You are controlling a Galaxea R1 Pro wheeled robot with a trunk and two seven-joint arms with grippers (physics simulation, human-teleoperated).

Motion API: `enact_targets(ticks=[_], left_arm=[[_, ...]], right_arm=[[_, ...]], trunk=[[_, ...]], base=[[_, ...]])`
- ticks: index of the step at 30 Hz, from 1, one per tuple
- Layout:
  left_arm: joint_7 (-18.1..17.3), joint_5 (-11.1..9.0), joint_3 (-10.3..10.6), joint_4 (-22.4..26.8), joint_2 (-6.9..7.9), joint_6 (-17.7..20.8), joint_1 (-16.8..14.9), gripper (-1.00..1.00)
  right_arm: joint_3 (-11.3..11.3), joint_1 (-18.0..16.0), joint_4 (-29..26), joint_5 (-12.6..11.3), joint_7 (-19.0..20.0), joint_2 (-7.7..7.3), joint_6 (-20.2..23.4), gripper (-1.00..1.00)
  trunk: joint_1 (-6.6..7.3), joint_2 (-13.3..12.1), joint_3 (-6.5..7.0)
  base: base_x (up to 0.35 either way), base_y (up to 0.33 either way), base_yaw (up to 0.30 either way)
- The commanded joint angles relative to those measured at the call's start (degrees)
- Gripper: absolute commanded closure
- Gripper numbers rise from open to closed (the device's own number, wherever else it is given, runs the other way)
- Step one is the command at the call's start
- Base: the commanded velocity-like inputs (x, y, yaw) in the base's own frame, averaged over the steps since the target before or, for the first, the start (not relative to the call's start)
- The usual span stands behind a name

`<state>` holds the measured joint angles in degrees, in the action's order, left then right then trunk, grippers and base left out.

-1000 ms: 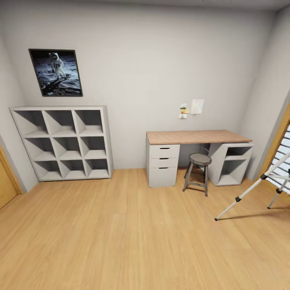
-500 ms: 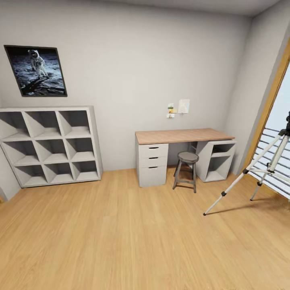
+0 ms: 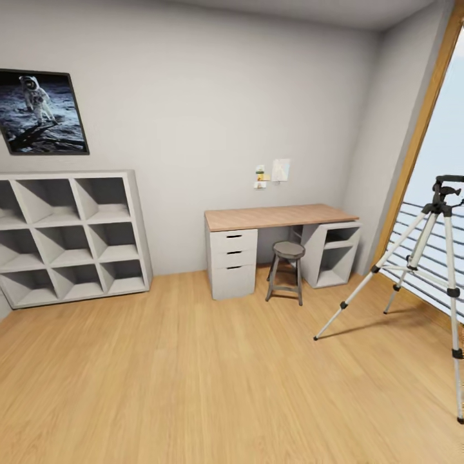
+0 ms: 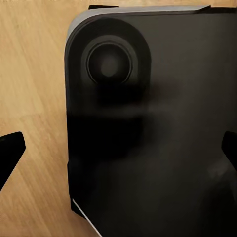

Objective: Attach the digital camera to the camera tripod in the bedroom.

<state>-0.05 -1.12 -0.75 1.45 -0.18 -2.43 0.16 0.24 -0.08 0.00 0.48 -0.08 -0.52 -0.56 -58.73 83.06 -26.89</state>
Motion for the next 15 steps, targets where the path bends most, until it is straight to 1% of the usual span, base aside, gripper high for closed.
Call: enact_targets(ticks=[1,8,15], left_arm=[[0.0,-0.2,-0.1,0.0,0.0,-0.1,0.0,-1.0],[0.0,-0.4,0.0,0.0,-0.02,-0.1,0.0,-1.0],[0.0,-0.5,-0.1,0.0,0.0,-0.1,0.0,-1.0]], right_arm=[[0.0,0.0,0.0,0.0,0.0,0.0,-0.1,-1.0],[0.0,0.0,0.0,0.0,0.0,0.0,-0.1,-1.0],[0.0,0.0,0.0,0.0,0.0,0.0,-0.1,-1.0]], trunk=[[0.0,0.0,-0.04],[0.0,0.0,-0.04],[0.0,0.0,-0.04]], base=[[0.0,0.0,-0.128],[0.0,0.0,-0.123],[0.0,0.0,-0.038]])
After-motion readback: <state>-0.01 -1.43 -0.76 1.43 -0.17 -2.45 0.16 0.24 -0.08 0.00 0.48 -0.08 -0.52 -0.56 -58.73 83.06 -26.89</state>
